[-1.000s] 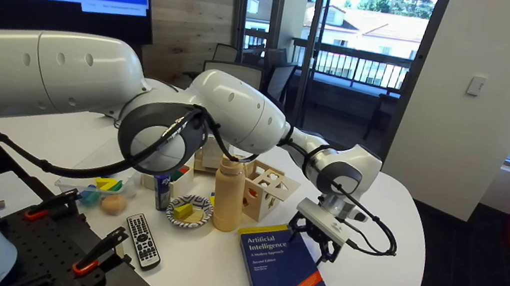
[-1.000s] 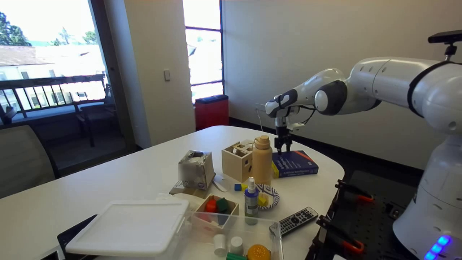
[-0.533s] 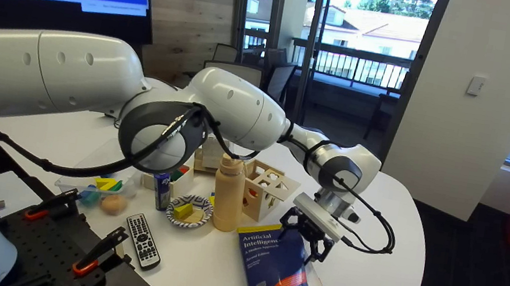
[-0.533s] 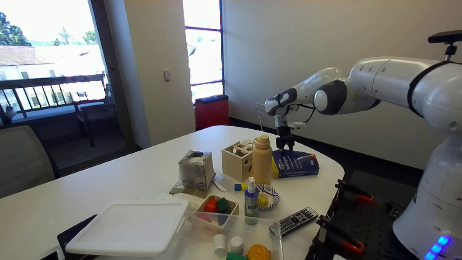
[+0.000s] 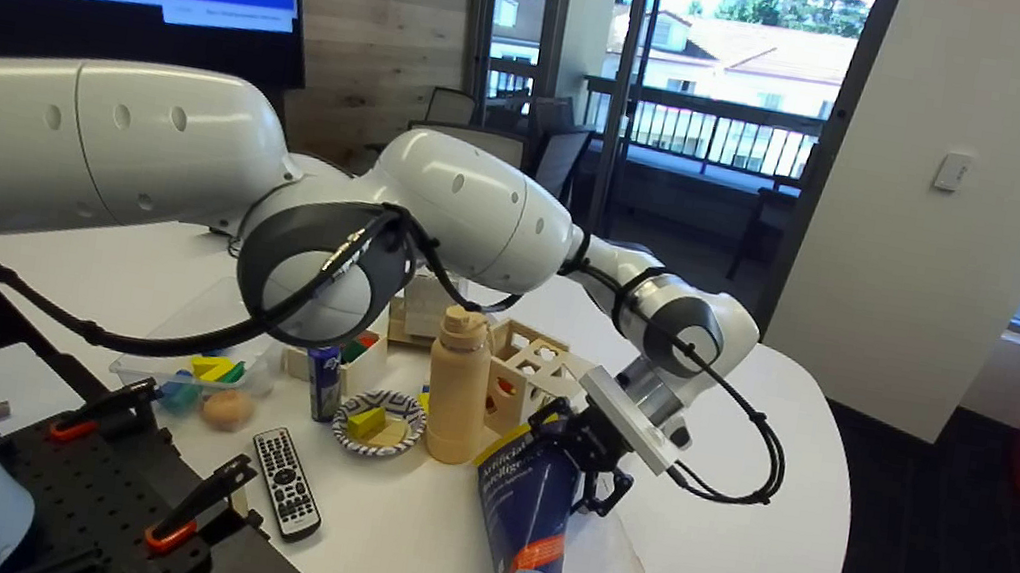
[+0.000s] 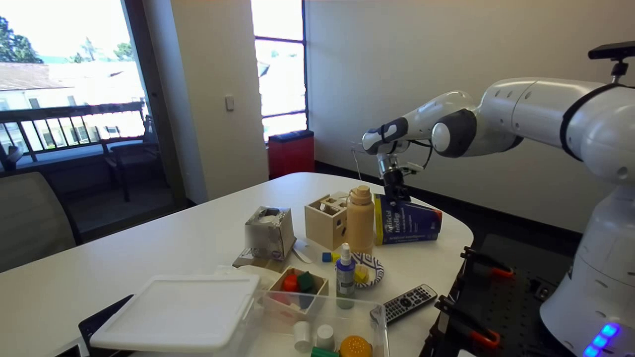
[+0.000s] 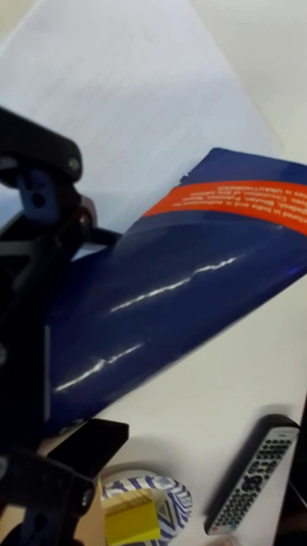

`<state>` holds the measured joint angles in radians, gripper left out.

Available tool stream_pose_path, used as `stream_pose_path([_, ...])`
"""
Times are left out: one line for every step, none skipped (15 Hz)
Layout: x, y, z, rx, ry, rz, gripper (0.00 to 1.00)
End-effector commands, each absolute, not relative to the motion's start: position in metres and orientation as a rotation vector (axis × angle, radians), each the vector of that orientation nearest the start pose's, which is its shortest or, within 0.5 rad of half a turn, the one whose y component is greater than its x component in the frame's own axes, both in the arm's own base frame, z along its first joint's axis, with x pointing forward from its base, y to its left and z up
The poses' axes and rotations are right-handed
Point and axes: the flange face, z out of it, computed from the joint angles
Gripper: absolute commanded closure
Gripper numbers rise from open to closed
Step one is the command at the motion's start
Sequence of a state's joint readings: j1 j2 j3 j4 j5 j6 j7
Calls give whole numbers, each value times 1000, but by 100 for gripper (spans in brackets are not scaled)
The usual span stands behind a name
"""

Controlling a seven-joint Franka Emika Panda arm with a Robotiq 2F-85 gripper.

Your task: Open the blue book.

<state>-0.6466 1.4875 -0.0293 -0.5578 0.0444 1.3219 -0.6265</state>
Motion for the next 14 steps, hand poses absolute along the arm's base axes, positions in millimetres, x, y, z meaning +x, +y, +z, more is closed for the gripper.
stream_pose_path([546, -414, 53, -2467, -49, 813, 0])
stream_pose_path([544, -411, 57, -2435, -77, 828, 0])
stream_pose_path([542, -408, 60, -2405, -105, 847, 0])
stream_pose_path([540, -405, 63, -2377, -123, 866, 0])
stream_pose_path([538, -402, 65, -2350, -142, 887, 0])
stream_pose_path([536, -399, 66, -2325, -160, 908, 0])
stream_pose_path([534, -396, 66, -2301, -174, 929, 0])
stream_pose_path([531, -392, 64, -2276, -191, 949, 0])
stream_pose_path([530, -389, 62, -2257, -205, 963, 0])
stream_pose_path([529, -385, 60, -2239, -222, 981, 0])
stream_pose_path([528, -382, 58, -2220, -243, 994, 0])
stream_pose_path([527, -377, 56, -2199, -264, 1011, 0])
stream_pose_path([526, -373, 55, -2179, -291, 1028, 0])
stream_pose_path([525, -370, 54, -2157, -321, 1048, 0])
